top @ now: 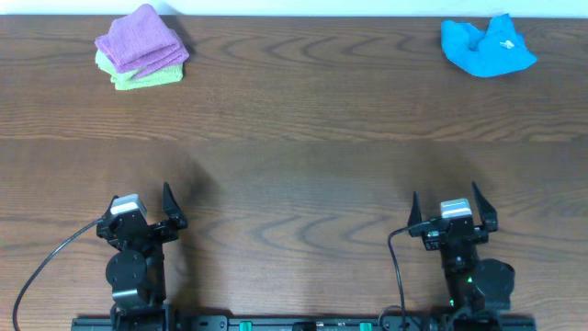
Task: Fold the cloth
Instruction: 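Reach the right gripper toward the crumpled blue cloth at far right, then lower the right gripper and pinch an edge of the blue cloth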
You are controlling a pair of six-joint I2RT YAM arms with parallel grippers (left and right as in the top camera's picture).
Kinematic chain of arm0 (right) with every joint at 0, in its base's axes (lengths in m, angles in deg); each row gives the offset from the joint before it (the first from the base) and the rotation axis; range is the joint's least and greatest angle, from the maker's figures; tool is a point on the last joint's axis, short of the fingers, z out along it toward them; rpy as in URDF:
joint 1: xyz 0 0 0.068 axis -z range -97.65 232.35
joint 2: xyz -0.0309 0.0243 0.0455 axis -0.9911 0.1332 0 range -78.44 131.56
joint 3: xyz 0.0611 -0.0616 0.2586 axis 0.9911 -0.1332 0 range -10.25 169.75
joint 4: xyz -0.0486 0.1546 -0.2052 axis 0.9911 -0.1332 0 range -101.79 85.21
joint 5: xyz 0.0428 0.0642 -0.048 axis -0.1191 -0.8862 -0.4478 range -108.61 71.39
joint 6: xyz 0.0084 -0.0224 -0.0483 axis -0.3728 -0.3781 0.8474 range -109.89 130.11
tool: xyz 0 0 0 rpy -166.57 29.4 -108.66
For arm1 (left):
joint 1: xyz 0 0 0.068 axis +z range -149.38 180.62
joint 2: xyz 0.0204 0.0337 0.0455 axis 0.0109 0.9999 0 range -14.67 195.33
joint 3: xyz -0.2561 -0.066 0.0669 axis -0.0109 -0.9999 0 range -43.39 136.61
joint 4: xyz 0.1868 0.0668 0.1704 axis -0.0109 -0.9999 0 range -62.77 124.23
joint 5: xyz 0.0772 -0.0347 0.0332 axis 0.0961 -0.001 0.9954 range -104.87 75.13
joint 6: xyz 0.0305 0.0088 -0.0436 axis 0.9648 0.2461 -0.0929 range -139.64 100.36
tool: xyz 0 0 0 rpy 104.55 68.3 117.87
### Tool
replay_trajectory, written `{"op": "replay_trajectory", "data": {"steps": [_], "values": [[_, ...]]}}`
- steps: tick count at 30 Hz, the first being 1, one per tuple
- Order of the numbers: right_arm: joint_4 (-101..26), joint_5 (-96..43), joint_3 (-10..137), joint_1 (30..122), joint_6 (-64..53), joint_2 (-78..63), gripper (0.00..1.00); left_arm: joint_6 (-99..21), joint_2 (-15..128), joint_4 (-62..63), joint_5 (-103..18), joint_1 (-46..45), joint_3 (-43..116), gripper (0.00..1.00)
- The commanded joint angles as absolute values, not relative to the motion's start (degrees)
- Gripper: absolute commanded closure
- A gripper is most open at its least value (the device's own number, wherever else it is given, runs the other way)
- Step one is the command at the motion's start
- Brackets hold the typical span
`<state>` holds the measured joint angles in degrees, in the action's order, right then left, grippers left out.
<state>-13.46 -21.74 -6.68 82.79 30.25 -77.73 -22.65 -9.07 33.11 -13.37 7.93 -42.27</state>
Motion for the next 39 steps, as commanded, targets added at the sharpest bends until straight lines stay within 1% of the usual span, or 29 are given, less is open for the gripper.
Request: {"op": "replay_trajectory", "data": {"steps": [1,4,6,10,14,17,20,23,26,30,35,39], "values": [[-12.12,-22.03,-7.18,82.64,30.31,-78.10,0.01,-22.85,-9.55,29.96,-12.95,8.11,-43.12,0.04],[-7.84,-24.26,-7.18,82.64,28.54,-78.10,0.01,-22.87,-9.55,29.96,-12.95,8.11,-43.12,0.05],[-1.04,-22.77,-7.16,82.71,20.61,-78.06,0.01,-22.85,-9.55,29.96,-12.93,8.11,-43.12,0.05],[7.83,-11.03,-6.81,82.97,10.16,-77.49,0.01,-22.85,-9.57,29.96,-12.93,8.11,-43.12,0.05],[9.60,-7.82,-2.42,85.02,5.59,-73.66,0.01,-22.85,-9.57,29.96,-12.95,8.11,-43.12,0.04],[9.63,-7.84,2.98,87.16,4.98,-67.13,0.01,-22.85,-9.57,29.96,-12.95,8.11,-43.12,0.04],[9.63,-7.87,9.98,89.94,4.98,-56.31,0.01,-22.87,-9.55,29.96,-12.93,8.11,-43.12,0.05],[9.60,-7.91,18.76,92.67,4.98,-41.69,0.01,-22.85,-9.57,29.96,-12.95,8.11,-43.12,0.05],[9.60,-8.15,25.39,94.03,5.02,-30.67,0.01,-22.85,-9.55,29.96,-12.93,8.11,-43.12,0.05],[9.54,-9.75,37.14,96.26,5.02,-11.35,0.01,-22.87,-9.57,29.96,-12.95,8.11,-43.12,0.05],[8.45,-14.86,51.18,98.12,5.00,7.69,0.01,-22.87,-9.55,29.96,-12.95,8.11,-43.12,0.05],[6.39,-16.11,61.43,98.57,5.00,19.47,0.01,-22.85,-9.57,29.96,-12.95,8.11,-43.12,0.05]]}}
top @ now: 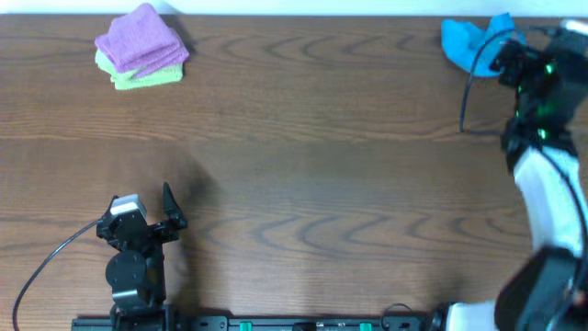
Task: Fold the cloth
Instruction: 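Lower the right gripper and pinch an edge of the blue cloth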
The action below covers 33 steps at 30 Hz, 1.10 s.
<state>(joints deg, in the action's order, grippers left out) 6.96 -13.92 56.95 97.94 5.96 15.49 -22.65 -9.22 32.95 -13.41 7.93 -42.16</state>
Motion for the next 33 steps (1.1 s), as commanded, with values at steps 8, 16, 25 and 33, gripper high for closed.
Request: {"op": "replay_trajectory", "data": {"steps": [8,16,25,33], "values": [[0.29,-21.33,79.37,99.21,4.96,37.00,0.01,-22.85,-9.57,29.96,-12.95,8.11,-43.12,0.05],[-3.10,-29.90,89.25,99.30,0.39,48.47,0.01,-22.87,-9.57,29.96,-12.95,8.11,-43.12,0.05],[-3.88,-34.62,89.69,99.10,-2.10,54.48,0.03,-22.87,-9.55,29.96,-12.95,8.11,-43.12,0.04],[-4.60,-34.66,89.67,99.03,-1.80,56.06,0.08,-22.87,-9.55,29.96,-12.95,8.11,-43.12,0.05]]}}
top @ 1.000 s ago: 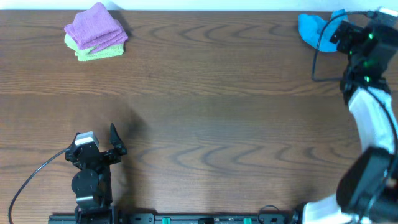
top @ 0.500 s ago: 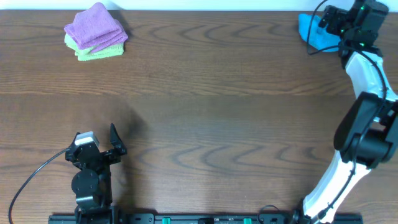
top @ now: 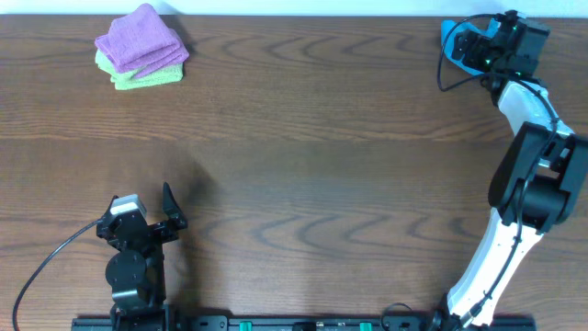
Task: Fold the cloth
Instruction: 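Lower the right gripper and pinch an edge of the blue cloth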
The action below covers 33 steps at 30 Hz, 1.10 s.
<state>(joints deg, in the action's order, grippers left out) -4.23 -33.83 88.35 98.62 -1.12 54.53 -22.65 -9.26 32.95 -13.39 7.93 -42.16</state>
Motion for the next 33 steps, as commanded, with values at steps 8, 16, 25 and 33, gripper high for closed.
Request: {"op": "replay_trajectory", "data": {"steps": [8,16,25,33], "values": [[-7.09,-34.60,89.67,99.10,-1.64,56.28,0.03,-22.87,-9.55,29.96,-12.95,8.11,-43.12,0.05],[-8.52,-37.70,89.67,98.40,-1.64,56.28,0.28,-22.87,-9.57,29.96,-12.93,8.11,-43.12,0.05],[-7.64,-39.86,91.20,98.29,-3.59,56.21,0.98,-22.87,-9.57,29.96,-12.95,8.11,-43.12,0.05],[-23.07,-43.75,100.90,98.20,3.78,51.05,0.98,-22.87,-9.55,29.96,-12.95,8.11,-43.12,0.05]]}}
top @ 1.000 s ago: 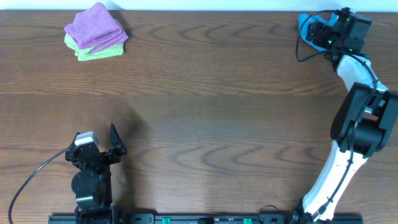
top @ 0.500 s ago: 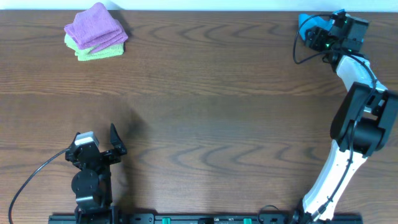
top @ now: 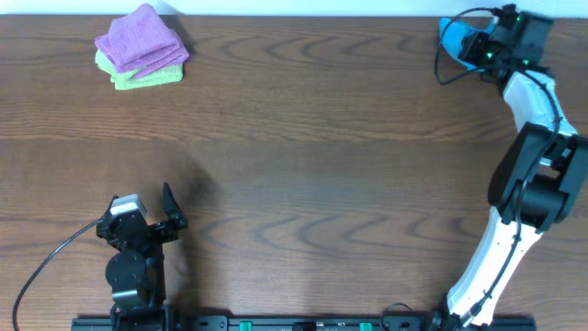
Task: Fold the cloth
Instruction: 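Lower the right gripper and pinch an edge of the blue cloth, then lift the blue cloth with the right gripper and drag it toward center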
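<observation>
The blue cloth (top: 457, 39) lies crumpled at the table's far right corner, and only its left part shows. My right gripper (top: 481, 46) is stretched out over it, down on or just above the fabric. Its fingers are hidden against the cloth, so its state does not show. My left gripper (top: 158, 213) rests near the front edge at the left, far from the cloth, open with nothing in it.
A folded stack of a purple cloth (top: 141, 39) on a green cloth (top: 147, 77) sits at the far left. The right arm (top: 531, 175) runs along the right edge. The table's back edge (top: 303, 16) lies just behind the blue cloth.
The right wrist has shifted slightly toward the back right over the blue cloth. The visible patch of blue is a little smaller. The left arm is unchanged.
Both arms first rested at the front edge, with the blue cloth lying crumpled and untouched at the far right. The right arm then stood reached out at the cloth's right side, later with its gripper on top of it, where it remains now.
</observation>
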You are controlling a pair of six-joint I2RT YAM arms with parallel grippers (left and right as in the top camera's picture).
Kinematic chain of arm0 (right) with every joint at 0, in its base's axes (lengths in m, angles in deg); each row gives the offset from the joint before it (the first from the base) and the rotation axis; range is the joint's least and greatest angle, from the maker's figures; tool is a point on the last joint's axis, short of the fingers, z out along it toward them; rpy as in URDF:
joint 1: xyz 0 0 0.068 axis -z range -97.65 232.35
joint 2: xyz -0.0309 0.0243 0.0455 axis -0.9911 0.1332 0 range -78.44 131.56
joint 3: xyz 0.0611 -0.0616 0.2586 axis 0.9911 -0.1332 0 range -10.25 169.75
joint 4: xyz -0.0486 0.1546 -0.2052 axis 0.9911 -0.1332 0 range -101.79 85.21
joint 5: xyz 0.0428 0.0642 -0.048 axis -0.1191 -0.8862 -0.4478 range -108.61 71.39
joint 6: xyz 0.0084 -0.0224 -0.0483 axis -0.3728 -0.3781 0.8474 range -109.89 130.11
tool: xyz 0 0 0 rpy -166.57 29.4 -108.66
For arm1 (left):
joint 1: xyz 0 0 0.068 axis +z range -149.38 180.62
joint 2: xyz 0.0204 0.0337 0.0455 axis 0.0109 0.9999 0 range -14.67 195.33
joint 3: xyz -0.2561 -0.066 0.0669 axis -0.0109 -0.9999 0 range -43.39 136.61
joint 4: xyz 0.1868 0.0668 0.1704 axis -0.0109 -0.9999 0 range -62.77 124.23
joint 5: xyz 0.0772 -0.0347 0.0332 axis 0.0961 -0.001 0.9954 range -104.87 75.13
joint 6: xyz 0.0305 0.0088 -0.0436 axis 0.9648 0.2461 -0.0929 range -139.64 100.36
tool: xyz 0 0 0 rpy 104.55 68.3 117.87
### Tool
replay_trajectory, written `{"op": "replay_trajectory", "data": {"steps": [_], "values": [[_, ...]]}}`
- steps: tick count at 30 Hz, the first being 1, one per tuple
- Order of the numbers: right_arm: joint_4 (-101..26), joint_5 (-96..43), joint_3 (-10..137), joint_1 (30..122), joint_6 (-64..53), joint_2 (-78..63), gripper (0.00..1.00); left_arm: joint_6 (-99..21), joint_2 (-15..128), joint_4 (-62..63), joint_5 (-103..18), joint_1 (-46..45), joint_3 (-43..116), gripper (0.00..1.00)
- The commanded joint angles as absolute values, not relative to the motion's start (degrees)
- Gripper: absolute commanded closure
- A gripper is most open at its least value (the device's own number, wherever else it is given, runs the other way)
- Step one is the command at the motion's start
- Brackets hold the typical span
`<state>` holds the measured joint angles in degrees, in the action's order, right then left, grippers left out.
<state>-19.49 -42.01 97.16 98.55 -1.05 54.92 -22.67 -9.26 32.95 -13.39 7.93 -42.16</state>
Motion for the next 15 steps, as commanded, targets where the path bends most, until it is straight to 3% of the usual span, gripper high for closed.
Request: {"op": "replay_trajectory", "data": {"steps": [1,9,15], "values": [[-25.74,-42.86,101.86,98.12,5.29,49.81,0.98,-22.87,-9.57,29.96,-12.95,8.11,-43.12,0.05],[-44.19,-31.54,103.50,95.03,17.74,34.31,0.98,-22.87,-9.57,29.96,-12.95,8.11,-43.12,0.05],[-53.58,-27.41,103.50,93.15,20.59,24.28,0.99,-22.87,-9.57,29.96,-12.95,8.11,-43.12,0.05]]}}
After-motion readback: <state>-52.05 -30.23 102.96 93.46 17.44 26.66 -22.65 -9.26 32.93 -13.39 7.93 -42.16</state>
